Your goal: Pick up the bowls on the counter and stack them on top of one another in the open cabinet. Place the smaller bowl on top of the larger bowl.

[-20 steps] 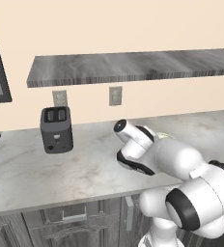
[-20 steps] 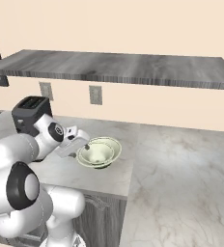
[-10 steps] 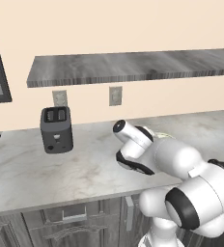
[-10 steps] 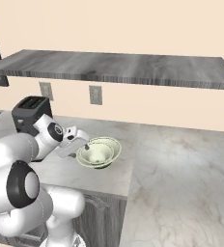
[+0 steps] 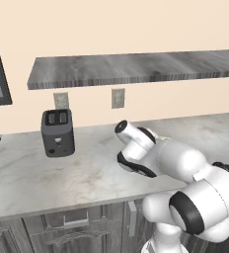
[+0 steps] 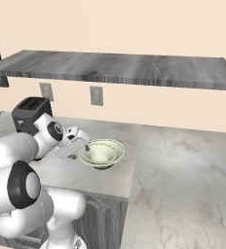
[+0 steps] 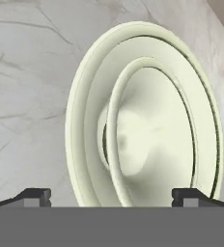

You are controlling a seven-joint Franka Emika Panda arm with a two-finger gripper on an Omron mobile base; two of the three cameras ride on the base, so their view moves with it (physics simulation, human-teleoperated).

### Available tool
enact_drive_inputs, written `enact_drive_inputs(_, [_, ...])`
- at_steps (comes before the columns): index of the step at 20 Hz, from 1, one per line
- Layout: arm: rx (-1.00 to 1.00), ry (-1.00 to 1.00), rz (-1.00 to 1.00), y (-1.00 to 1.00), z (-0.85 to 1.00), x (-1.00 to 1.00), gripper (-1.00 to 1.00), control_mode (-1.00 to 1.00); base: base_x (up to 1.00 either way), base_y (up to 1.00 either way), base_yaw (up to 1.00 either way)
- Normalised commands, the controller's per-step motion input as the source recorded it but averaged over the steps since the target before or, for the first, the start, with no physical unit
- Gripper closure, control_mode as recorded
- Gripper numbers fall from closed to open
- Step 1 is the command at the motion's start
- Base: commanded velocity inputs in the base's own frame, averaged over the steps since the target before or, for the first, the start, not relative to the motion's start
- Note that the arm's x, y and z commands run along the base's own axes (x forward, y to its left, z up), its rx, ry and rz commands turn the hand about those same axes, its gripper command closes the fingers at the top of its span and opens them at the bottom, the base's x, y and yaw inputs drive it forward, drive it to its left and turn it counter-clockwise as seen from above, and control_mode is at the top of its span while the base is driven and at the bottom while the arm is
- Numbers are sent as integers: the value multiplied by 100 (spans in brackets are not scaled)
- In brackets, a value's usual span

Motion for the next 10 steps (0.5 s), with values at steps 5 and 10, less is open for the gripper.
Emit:
enact_drive_inputs(5, [0,5,0,0,7,-13,-100,-100,0,0,0])
enact_drive_inputs(10, [0,1,0,0,-1,-5,-100,-100,0,0,0])
